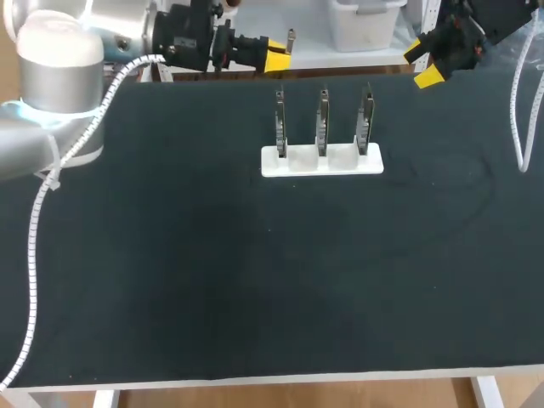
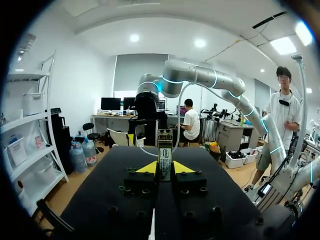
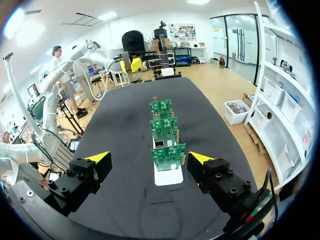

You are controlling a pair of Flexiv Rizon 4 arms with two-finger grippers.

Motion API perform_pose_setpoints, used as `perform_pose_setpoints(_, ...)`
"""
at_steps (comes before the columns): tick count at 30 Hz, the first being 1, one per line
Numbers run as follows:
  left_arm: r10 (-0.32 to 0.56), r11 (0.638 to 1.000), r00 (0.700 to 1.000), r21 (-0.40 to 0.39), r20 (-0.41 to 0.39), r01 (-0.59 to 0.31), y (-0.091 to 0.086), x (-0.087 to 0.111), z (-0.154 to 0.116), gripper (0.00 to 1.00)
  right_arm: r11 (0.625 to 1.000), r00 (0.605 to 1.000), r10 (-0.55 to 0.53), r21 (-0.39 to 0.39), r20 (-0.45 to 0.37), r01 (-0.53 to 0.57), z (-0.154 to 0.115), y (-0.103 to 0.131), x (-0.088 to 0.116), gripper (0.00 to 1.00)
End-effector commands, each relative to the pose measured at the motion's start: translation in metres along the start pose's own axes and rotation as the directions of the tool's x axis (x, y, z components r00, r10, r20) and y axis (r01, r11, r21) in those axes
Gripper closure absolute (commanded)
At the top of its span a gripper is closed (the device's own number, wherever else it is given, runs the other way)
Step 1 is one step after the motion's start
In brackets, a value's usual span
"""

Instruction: Pick up the optical module with the left hand, and insert it into the network port with the right hand.

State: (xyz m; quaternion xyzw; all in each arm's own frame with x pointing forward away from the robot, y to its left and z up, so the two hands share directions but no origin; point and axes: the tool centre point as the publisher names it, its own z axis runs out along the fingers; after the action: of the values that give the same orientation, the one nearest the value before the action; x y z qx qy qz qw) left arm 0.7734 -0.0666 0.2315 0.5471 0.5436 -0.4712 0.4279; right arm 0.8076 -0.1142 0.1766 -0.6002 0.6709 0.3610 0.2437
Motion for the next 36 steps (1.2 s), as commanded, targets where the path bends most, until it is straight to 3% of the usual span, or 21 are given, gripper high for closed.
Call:
perform_pose_setpoints(1,0.018,1.0,1.0,-0.01,0.007,-0.018,0.006,-0.003,0.009,1.0,1.0,1.0,-0.001,0.007,0.0,0.001,0.0,0.003,0.0,0.0)
perform_pose_setpoints(15,0.048,0.997,0.995,0.05,0.09,-0.052,0.028,-0.005,0.052,1.0,1.0,1.0,-0.001,0.007,0.0,0.001,0.0,0.003,0.0,0.0)
perform_pose_setpoints(25,0.052,0.993,0.99,0.098,0.128,-0.065,0.035,-0.01,0.083,1.0,1.0,1.0,-0.001,0.007,0.0,0.001,0.0,0.003,0.0,0.0)
perform_pose_setpoints(36,0.037,0.993,0.989,0.101,0.145,-0.052,0.038,-0.006,0.099,1.0,1.0,1.0,-0.001,0.007,0.0,0.001,0.0,0.003,0.0,0.0)
